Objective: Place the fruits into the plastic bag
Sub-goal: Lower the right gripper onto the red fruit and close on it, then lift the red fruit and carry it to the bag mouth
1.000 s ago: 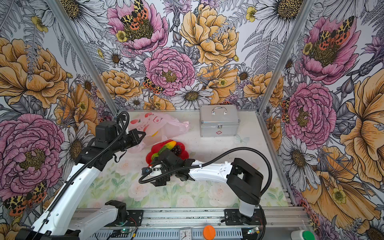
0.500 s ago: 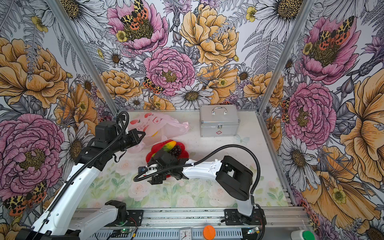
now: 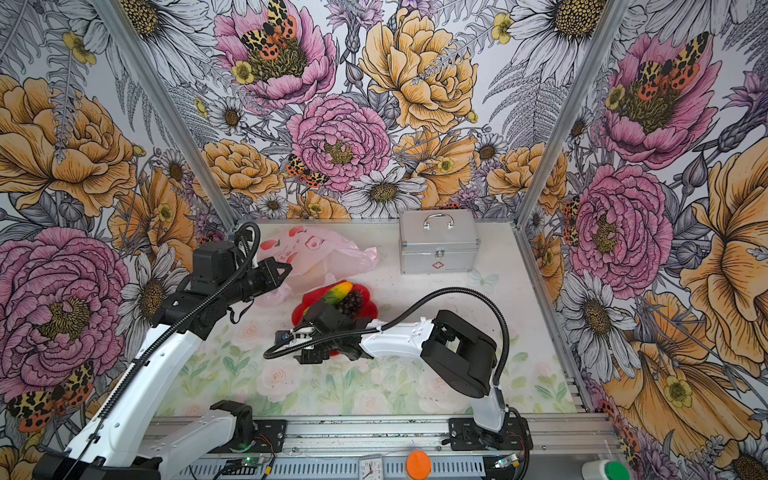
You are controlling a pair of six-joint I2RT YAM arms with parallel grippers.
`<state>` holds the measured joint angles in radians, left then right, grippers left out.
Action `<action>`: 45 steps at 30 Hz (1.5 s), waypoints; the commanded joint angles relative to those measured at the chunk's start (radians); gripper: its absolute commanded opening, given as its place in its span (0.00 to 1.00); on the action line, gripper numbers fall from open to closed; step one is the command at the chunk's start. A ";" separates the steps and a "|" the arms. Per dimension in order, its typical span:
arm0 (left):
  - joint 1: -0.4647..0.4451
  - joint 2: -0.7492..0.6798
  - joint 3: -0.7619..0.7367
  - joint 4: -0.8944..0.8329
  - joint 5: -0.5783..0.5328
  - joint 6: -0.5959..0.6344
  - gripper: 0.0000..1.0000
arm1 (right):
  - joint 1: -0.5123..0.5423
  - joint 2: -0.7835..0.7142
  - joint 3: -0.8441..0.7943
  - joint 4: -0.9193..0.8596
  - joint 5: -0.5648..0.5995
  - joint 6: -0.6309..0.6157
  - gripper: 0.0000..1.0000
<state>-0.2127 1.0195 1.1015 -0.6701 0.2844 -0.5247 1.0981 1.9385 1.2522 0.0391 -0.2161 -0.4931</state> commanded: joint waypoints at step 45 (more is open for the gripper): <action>0.027 0.041 0.027 0.030 0.006 -0.025 0.00 | -0.153 -0.278 -0.152 0.216 0.017 0.431 0.25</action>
<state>-0.1936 1.0557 1.1019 -0.6685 0.2848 -0.5346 0.9646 1.7313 1.1221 0.2222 -0.1879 -0.1810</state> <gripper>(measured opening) 0.050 0.388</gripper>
